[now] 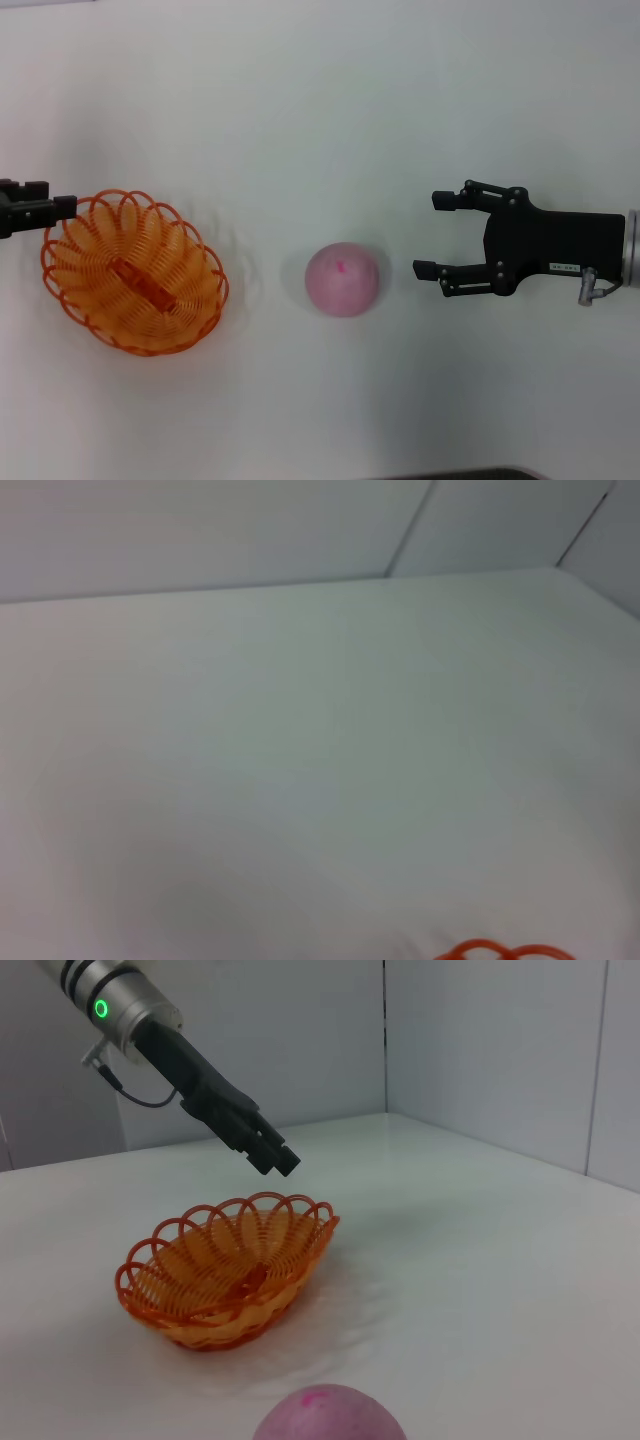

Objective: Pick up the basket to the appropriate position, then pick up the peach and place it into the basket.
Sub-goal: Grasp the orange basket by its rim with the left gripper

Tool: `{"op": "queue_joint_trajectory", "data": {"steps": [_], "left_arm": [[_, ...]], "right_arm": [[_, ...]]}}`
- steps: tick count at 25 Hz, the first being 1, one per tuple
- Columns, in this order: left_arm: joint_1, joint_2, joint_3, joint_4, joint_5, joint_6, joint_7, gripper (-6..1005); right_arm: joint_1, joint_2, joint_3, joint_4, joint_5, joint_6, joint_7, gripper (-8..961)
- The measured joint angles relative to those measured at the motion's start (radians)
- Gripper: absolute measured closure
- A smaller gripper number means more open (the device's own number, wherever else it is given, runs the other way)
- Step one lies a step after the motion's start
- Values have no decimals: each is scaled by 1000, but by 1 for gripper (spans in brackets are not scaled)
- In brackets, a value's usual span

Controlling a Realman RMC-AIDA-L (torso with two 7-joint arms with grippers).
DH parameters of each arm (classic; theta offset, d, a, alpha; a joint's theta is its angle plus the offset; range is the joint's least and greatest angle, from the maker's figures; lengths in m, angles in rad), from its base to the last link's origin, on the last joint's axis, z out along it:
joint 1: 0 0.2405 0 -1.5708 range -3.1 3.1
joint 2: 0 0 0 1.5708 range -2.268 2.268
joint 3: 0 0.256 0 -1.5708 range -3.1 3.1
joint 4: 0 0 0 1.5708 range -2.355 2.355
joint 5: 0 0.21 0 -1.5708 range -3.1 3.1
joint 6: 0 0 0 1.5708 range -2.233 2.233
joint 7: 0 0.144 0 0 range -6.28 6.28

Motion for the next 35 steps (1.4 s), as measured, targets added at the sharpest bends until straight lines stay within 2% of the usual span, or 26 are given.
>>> {"op": "queue_joint_trajectory", "data": {"steps": [10,17,24,35], "left_arm": [[-28,-3,50,2,67,-33,-11,448],[-50,-3,101,6,91,-53,-29,322],[-88,-20,133,16,166,-86,-63,268],[-140,-41,193,18,284,-105,-122,269]], "right_arm": [[2,0,0,0,4,0,0,13],[13,2,0,12,1,13,0,13],[23,2,0,19,0,17,0,13],[26,2,0,23,0,27,0,13]]}}
